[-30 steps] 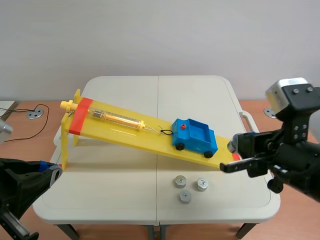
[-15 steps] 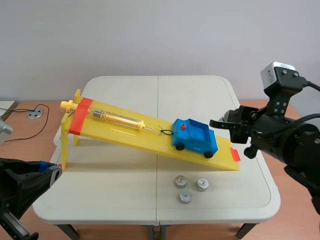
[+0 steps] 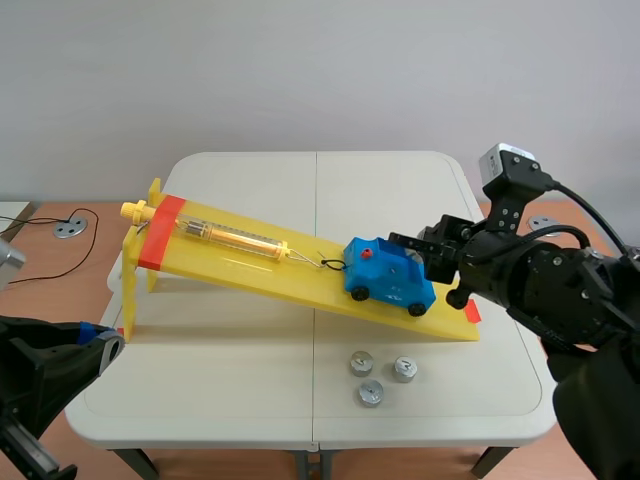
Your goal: Place the four metal weights on the blue cart on the ramp.
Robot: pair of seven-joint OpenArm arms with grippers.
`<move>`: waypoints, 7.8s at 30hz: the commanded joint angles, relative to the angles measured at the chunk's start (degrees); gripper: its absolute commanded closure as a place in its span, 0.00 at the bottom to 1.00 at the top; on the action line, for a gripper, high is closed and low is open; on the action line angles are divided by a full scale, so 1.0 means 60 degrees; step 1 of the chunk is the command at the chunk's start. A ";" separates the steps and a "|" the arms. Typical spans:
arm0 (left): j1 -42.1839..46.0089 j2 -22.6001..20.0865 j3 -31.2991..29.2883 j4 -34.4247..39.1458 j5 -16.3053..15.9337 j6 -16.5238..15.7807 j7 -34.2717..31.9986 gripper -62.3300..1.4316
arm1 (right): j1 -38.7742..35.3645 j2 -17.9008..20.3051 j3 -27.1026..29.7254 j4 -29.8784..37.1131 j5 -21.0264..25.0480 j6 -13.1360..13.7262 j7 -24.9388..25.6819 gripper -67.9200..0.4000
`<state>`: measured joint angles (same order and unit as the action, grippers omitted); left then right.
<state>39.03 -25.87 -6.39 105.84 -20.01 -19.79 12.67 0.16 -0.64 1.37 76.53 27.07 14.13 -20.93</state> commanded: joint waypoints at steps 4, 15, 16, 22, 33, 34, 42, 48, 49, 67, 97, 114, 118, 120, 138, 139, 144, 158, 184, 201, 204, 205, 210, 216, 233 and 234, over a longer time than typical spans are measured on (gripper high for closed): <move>-0.0215 0.0076 -0.0098 0.0725 -0.0707 -0.0346 -0.0845 0.93 | 0.1443 -0.0219 -0.0237 0.0229 0.0667 0.0157 0.1297 0.99; -0.0211 0.0153 -0.0098 0.0725 -0.0707 -0.0346 -0.0841 0.93 | 0.2036 -0.0484 -0.0240 -0.0517 0.0525 0.0583 0.1384 0.99; -0.0211 0.0189 -0.0098 0.0725 -0.0707 -0.0346 -0.0841 0.93 | 0.2036 -0.0484 -0.0240 -0.0517 0.0525 0.0583 0.1373 0.99; -0.0211 0.0233 -0.0098 0.0725 -0.0707 -0.0346 -0.0841 0.93 | 0.2007 -0.0477 -0.0237 -0.0517 0.0441 0.0495 0.1290 0.98; -0.0211 0.0233 -0.0098 0.0725 -0.0707 -0.0346 -0.0841 0.93 | 0.2007 -0.0444 -0.0208 -0.0514 0.0011 0.0248 0.1435 0.66; -0.0211 0.0233 -0.0098 0.0725 -0.0707 -0.0346 -0.0841 0.93 | 0.2007 -0.0423 -0.0182 -0.0495 -0.0040 0.0324 0.1435 0.62; -0.0215 0.0233 -0.0098 0.0725 -0.0707 -0.0346 -0.0841 0.93 | 0.1293 0.0106 0.0353 0.0896 -0.0102 0.1333 0.0798 0.58; -0.0215 0.0233 -0.0098 0.0725 -0.0707 -0.0346 -0.0841 0.93 | -0.0069 0.1246 0.0350 0.2619 0.0033 0.1676 0.0634 0.58; -0.0215 0.0233 -0.0098 0.0725 -0.0707 -0.0346 -0.0841 0.93 | -0.0313 0.1439 0.0350 0.2863 0.0135 0.1821 0.0597 0.58; -0.0215 0.0233 -0.0098 0.0725 -0.0707 -0.0346 -0.0841 0.93 | -0.3701 0.3060 -0.0004 0.4878 0.0219 0.3085 0.0007 0.58; -0.0215 0.0233 -0.0098 0.0725 -0.0707 -0.0346 -0.0845 0.93 | -0.2044 0.1144 -0.3271 0.1574 -0.3847 0.0739 0.1927 0.58; -0.0215 0.0233 -0.0098 0.0725 -0.0703 -0.0346 -0.0845 0.93 | -0.1614 0.0794 -0.3883 0.0339 -0.4186 0.0277 0.2051 0.76; -0.0215 0.0233 -0.0098 0.0725 -0.0703 -0.0346 -0.0845 0.93 | -0.1614 0.0798 -0.3883 0.0339 -0.4237 0.0200 0.1847 0.87; -0.0215 0.0233 -0.0098 0.0725 -0.0703 -0.0346 -0.0845 0.93 | -0.1614 0.0798 -0.3883 0.0339 -0.4240 -0.0022 0.1683 0.95; -0.0219 0.0233 -0.0098 0.0725 -0.0703 -0.0346 -0.0845 0.93 | -0.3213 0.1774 -0.2699 0.3912 -0.2579 -0.0124 0.1027 0.98; -0.0219 0.0233 -0.0098 0.0725 -0.0703 -0.0346 -0.0845 0.93 | -0.3362 0.1851 -0.2561 0.4175 -0.2357 -0.0106 0.0954 0.98; -0.0219 0.0233 -0.0098 0.0725 -0.0703 -0.0346 -0.0845 0.93 | -0.3934 0.1982 -0.1585 0.5377 -0.1049 -0.0018 0.0539 0.99; -0.0215 0.0229 -0.0098 0.0725 -0.0703 -0.0346 -0.0845 0.93 | -0.3198 0.1902 0.0765 0.6251 0.1319 0.0098 0.0149 0.99; -0.0215 0.0233 -0.0098 0.0725 -0.0703 -0.0346 -0.0845 0.93 | 0.0506 0.0557 0.0080 0.1876 0.1599 0.0412 0.0146 0.99; -0.0219 0.0233 -0.0098 0.0725 -0.0703 -0.0346 -0.0849 0.93 | 0.1035 0.0237 -0.0117 0.0106 0.1599 0.0648 0.0124 0.98; -0.0219 0.0233 -0.0098 0.0725 -0.0703 -0.0346 -0.0849 0.93 | 0.1035 0.0240 -0.0080 0.0109 0.1599 0.0659 0.0189 0.87; -0.0219 0.0233 -0.0098 0.0725 -0.0703 -0.0346 -0.0849 0.93 | 0.1035 0.0240 -0.0029 0.0109 0.1599 0.0725 0.0189 0.80; -0.0273 0.0233 -0.0098 0.0725 -0.0703 -0.0350 -0.0841 0.93 | 0.1020 0.0306 0.0423 0.0164 0.1610 0.1825 0.0051 0.65; -0.0321 0.0233 -0.0098 0.0725 -0.0703 -0.0346 -0.0845 0.93 | 0.0350 0.0874 0.0922 0.1228 0.1650 0.2812 -0.0080 0.58; -0.0321 0.0233 -0.0098 0.0725 -0.0703 -0.0346 -0.0845 0.93 | -0.3475 0.3129 0.1738 0.5643 0.1705 0.3085 -0.0270 0.56; -0.0321 0.0233 -0.0098 0.0725 -0.0703 -0.0346 -0.0845 0.93 | -0.3643 0.3126 0.1781 0.5778 0.1643 0.3085 -0.0291 0.56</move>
<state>39.03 -25.71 -6.39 105.84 -20.01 -19.79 12.67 -22.83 15.99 9.96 106.21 32.60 29.67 -27.38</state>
